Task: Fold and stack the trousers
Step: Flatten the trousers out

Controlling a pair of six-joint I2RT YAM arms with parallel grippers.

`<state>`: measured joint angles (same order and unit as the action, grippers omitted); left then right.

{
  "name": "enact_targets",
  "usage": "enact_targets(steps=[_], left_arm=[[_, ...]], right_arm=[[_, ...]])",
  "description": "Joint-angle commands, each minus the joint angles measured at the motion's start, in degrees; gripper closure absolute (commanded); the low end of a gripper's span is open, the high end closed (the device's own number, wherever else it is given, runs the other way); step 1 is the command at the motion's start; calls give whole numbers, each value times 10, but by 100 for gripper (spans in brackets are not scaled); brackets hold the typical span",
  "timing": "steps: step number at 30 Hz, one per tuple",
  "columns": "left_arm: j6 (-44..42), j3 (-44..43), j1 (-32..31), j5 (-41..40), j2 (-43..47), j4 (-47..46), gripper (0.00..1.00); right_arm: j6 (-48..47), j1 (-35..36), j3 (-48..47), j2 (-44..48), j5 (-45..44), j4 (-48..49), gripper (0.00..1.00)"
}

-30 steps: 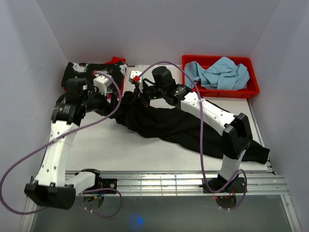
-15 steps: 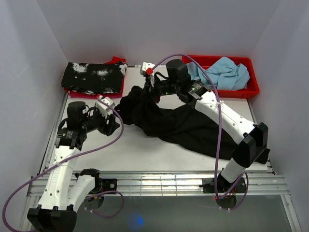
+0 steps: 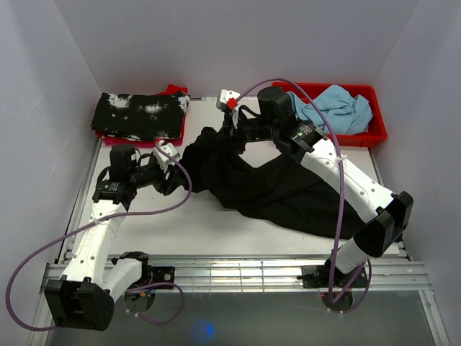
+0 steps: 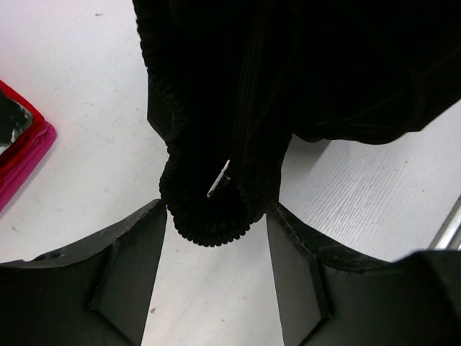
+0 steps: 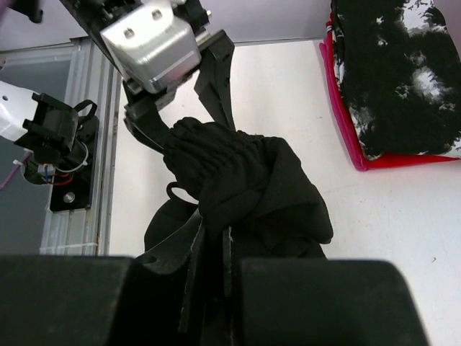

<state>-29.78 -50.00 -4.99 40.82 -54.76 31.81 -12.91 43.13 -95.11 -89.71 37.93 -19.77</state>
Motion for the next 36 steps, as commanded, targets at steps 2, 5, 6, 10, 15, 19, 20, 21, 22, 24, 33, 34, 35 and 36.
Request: enact_targets(steps=[2,5,6,10,15,19,20,21,22,24,33,34,35,36], left_arm=[[-30,23,3,10,-2,-39,35],[-49,1,3,35,-16,5,51],[-73,-5,2,47,-16,24,57],[-82,-40,3,89,12,133,100],[-64,-83,2,118,69,204,100],[-56,-92,2,112,88,237,100],[-49,-95,2,115,88,243,100],[-41,-99,2,117,87,243,100],[-31,-102,2,122,86,247,100],[8,-105,3,125,82,249,100],[167,-128,3,-5,27,246,100],[176,-135,3,-18,15,254,100],[181,-145,2,-41,-8,258,100],[185,-149,2,-53,-19,261,100]], right_arm=[[21,-2,-17,30,15,24,92],[27,-7,-13,34,4,25,92],[31,-11,-14,32,5,26,92],[47,-59,-37,14,-1,29,92],[18,-100,-103,-48,-31,41,92],[10,-105,-155,-124,-23,66,92],[18,-104,-165,-159,-15,74,92],[24,-101,-195,-178,-12,79,92],[29,-94,-212,-200,-10,83,92],[42,-77,-253,-263,-2,87,92],[18,9,-290,-409,-61,224,92],[17,13,-288,-419,-74,238,92],[17,18,-289,-436,-106,251,91],[15,24,-293,-444,-123,270,87]])
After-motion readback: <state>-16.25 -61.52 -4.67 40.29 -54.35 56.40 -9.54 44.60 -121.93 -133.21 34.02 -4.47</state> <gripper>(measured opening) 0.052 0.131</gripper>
